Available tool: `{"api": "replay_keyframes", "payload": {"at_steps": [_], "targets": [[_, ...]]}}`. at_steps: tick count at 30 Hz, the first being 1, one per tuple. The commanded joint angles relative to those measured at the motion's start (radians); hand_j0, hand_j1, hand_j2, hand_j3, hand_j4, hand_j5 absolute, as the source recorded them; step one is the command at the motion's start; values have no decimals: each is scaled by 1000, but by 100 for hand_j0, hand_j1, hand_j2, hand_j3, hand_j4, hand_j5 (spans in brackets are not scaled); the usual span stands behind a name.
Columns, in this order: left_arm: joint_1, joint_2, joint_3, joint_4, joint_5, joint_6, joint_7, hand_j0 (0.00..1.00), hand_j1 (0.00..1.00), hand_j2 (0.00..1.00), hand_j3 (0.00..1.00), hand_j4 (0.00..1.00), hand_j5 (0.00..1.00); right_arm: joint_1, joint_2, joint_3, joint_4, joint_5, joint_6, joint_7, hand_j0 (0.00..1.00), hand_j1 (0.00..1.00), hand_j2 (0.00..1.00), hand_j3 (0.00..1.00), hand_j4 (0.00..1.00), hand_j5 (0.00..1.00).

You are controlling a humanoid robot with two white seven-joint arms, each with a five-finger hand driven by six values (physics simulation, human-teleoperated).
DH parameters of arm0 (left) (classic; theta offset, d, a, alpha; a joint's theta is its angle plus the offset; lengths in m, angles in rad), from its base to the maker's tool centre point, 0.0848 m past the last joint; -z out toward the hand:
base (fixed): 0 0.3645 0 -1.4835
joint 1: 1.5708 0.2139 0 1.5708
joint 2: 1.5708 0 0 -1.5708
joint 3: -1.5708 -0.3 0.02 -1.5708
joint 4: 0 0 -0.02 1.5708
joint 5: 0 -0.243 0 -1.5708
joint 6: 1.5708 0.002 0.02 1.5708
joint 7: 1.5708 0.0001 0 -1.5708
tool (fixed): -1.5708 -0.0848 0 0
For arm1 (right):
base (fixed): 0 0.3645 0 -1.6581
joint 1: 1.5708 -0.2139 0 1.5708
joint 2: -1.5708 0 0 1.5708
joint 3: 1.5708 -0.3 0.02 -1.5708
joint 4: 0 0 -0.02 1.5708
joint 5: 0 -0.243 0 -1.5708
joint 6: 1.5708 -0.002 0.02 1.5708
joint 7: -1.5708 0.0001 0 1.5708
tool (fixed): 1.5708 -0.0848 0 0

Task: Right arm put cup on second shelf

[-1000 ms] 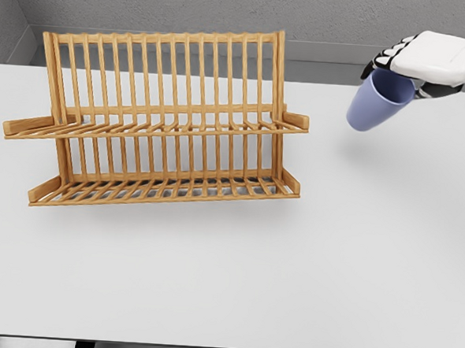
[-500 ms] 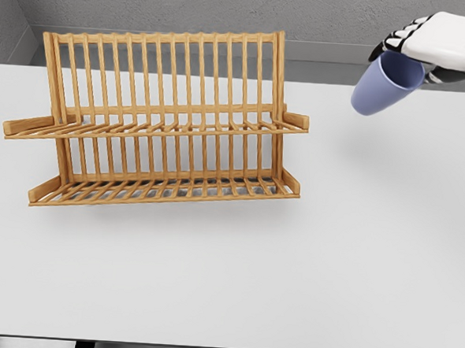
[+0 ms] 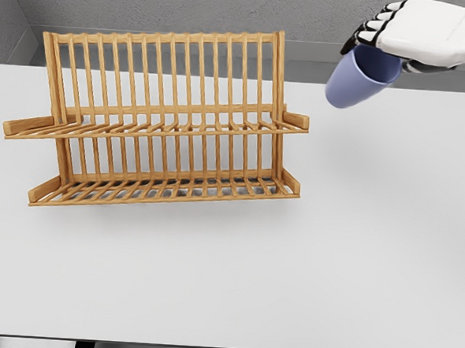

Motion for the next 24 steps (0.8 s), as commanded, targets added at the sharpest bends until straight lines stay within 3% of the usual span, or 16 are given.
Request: {"api": "replay_keyframes", "payload": {"at_steps": [1,24], "targets": [[0,0,0,0,0,0,0,100,100,100,100,100,100,0,0,-3,-16,-3,3,-1,63,63,63,63,63,63],[0,0,0,0,0,0,0,100,100,100,100,100,100,-23,13,-3,-145,-5,29,-1,63,63,63,63,63,63]]}}
